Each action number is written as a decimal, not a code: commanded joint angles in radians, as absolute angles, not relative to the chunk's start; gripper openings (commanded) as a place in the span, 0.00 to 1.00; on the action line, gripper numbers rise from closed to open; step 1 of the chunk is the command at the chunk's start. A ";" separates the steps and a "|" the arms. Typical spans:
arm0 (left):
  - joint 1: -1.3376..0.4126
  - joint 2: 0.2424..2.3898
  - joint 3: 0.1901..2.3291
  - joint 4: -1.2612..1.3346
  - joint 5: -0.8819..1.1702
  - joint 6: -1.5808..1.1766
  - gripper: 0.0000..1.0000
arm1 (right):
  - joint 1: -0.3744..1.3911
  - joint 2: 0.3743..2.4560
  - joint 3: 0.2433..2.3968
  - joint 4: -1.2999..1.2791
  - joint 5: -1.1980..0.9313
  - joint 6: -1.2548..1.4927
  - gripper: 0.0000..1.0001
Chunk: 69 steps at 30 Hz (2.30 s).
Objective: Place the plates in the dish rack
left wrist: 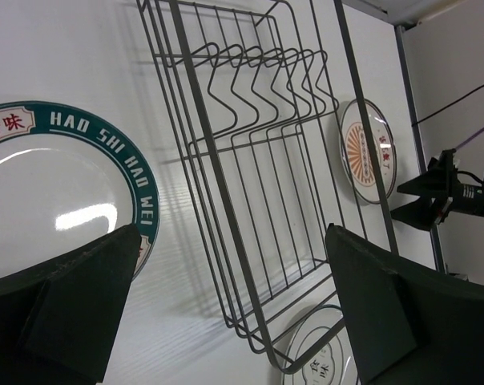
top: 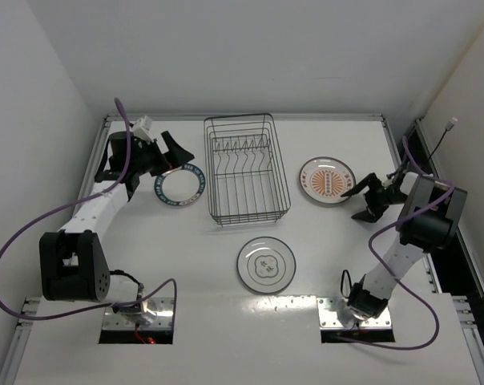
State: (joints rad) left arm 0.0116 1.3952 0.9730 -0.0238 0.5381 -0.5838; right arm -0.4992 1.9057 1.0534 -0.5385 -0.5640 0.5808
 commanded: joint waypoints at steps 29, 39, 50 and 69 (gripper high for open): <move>0.003 1.414 1.017 -0.009 0.541 -0.577 1.00 | -0.200 1.474 1.276 -0.528 -0.198 0.594 0.00; 0.003 1.424 1.017 -0.009 0.541 -0.577 1.00 | 0.086 1.587 1.643 -0.649 0.150 0.511 0.00; 0.003 1.433 1.017 -0.018 0.531 -0.577 1.00 | 0.308 1.876 1.956 -0.784 0.380 0.469 0.00; 0.003 1.460 1.017 -0.018 0.540 -0.586 1.00 | 0.460 2.028 2.040 -0.913 0.691 0.580 0.00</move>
State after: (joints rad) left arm 0.0116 1.4582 0.9863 -0.0376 0.5282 -0.5850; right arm 0.4469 2.0308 2.0209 -0.8822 0.5629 0.5137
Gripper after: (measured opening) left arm 1.000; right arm 0.043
